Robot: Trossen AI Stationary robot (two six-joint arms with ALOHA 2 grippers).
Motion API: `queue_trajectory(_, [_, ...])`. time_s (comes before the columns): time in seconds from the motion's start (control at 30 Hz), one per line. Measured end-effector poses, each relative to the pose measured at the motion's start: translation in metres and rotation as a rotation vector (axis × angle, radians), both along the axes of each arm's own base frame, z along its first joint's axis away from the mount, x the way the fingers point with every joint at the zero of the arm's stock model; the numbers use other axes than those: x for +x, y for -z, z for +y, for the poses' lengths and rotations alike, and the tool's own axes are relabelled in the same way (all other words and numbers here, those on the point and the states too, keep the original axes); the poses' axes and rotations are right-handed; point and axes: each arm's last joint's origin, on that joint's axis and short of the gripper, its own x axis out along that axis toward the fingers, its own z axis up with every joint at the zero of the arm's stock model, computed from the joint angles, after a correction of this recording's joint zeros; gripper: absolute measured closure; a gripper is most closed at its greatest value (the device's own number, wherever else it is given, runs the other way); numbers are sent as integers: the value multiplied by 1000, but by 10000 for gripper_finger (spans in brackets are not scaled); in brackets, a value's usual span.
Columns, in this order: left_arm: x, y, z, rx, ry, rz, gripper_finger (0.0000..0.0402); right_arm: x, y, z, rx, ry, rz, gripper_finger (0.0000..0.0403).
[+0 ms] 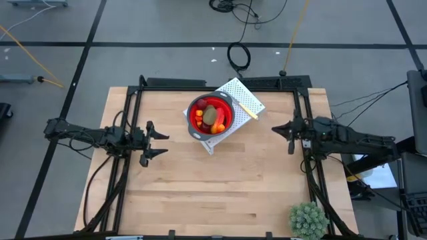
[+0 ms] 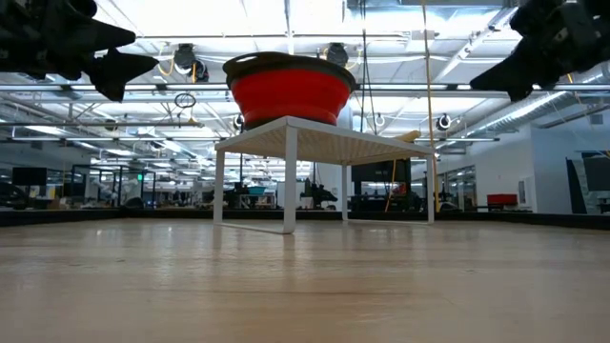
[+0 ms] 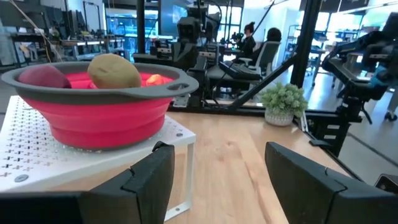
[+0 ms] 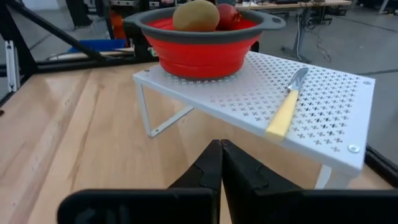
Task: Pick & Place Fruit
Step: Return to Home Position
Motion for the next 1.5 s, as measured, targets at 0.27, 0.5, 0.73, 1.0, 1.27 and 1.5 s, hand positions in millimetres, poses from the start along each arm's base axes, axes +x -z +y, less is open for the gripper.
queue_trajectory(0.27, [0, 0, 0, 5, 0, 2, 151, 4, 33, 0, 10, 5, -101, 402])
queue_trajectory(0.5, [0, 0, 0, -3, 0, -5, 151, 6, 61, -1, 36, 11, -101, 402])
queue_trajectory(0.73, [0, 0, 0, 16, -1, -1, 151, 5, 67, -2, 21, 36, -101, 402])
queue_trajectory(1.0, [1, 24, 0, -6, 0, -28, 151, 5, 67, -3, -2, 61, -98, 402])
queue_trajectory(1.27, [0, 24, 0, 22, 0, -25, 151, 5, 67, -3, -8, 60, -95, 403])
queue_trajectory(1.5, [0, 24, 0, 23, 0, -23, 151, 5, 67, -3, -8, 60, -92, 403])
